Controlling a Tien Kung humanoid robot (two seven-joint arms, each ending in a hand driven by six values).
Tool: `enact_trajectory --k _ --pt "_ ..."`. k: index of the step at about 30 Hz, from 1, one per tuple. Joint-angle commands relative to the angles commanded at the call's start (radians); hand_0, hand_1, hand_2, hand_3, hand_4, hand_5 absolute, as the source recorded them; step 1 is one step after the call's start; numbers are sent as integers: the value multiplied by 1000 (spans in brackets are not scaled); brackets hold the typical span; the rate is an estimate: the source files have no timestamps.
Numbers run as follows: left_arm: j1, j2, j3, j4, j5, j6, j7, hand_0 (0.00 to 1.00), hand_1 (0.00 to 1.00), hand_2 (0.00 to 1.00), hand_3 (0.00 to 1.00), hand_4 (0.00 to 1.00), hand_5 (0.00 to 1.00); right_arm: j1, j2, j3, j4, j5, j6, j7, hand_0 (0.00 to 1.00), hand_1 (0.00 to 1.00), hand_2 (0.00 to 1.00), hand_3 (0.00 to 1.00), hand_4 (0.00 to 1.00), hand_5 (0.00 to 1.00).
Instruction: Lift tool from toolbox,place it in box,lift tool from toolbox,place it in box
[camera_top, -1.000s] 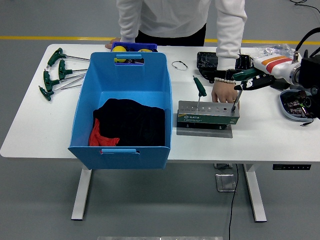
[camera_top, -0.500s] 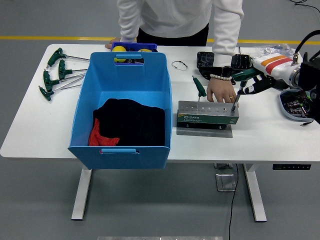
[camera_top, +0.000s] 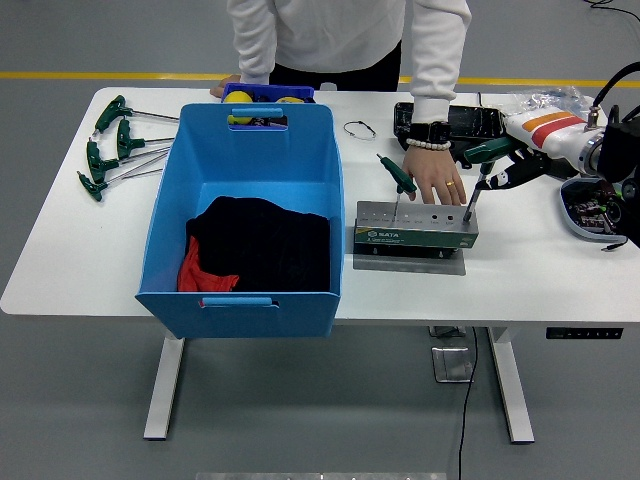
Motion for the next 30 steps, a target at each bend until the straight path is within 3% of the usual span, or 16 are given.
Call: enact_trajectory --k 10,27,28,30 --pt "1 1 -2 0 1 0 1 516 499 526 687 722 671 1 -3 2 5 59 2 -1 28 2 2 2 998 801" --pt "5 -1 -46 0 47 2 11 510 501 524 688 722 671 -2 -15 20 23 107 5 -23 27 2 2 2 998 789" --pt "5 -1 -48 0 50 2 11 508 499 524 687 722 671 -2 -17 24 26 113 4 -26 29 2 2 2 916 732" --pt "6 -1 -52 0 55 2 12 508 499 524 687 722 671 -4 -20 30 32 121 4 -31 29 2 2 2 916 732"
